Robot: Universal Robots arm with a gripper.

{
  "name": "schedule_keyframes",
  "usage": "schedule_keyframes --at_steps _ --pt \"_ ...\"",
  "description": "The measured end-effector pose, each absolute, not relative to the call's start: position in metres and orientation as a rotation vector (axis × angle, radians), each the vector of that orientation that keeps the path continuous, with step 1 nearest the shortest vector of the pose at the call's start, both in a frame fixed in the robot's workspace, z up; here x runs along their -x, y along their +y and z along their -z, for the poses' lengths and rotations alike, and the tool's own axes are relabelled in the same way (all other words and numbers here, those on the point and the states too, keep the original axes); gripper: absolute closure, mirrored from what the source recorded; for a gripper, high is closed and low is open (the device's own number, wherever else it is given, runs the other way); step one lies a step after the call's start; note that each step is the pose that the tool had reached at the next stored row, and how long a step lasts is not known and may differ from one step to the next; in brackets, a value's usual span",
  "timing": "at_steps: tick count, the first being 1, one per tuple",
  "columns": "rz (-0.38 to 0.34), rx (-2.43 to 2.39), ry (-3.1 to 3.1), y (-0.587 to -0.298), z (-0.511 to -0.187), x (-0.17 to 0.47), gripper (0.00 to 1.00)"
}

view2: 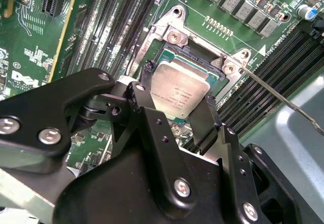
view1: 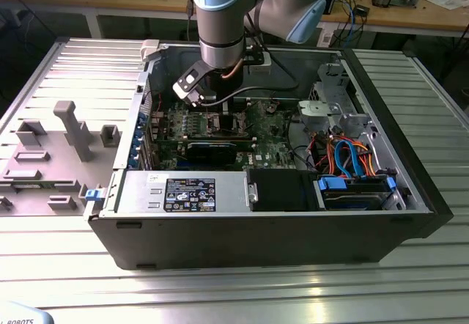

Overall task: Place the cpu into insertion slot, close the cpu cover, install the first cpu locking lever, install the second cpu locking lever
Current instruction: 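Place the cpu into insertion slot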

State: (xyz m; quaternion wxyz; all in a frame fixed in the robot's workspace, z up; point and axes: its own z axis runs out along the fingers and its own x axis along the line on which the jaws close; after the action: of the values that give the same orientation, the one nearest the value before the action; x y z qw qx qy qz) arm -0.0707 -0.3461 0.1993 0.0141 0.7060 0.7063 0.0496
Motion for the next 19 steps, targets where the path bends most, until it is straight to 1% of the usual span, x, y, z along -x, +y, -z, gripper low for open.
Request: schedule_keyframes --at_steps 19 --pt "-0.155 -2.206 2.194 -0.3442 -0.1971 0.0713 0.46"
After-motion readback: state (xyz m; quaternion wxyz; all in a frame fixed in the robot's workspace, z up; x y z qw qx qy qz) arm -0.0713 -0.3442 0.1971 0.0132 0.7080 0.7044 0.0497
